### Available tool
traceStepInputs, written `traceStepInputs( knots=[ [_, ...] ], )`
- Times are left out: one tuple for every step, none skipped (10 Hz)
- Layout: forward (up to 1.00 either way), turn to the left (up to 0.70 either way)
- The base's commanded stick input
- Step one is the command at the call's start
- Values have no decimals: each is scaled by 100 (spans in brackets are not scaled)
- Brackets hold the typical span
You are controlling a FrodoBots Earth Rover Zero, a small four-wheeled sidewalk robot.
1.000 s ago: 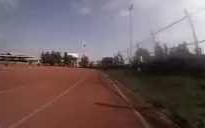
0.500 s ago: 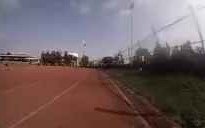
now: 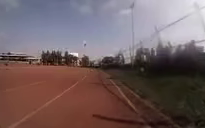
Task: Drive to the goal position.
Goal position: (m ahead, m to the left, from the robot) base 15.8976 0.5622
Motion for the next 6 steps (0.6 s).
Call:
traceStepInputs(
  knots=[
    [50, 0],
    [50, 0],
    [50, 0],
    [50, 0],
    [50, 0],
    [50, 0]
  ],
)
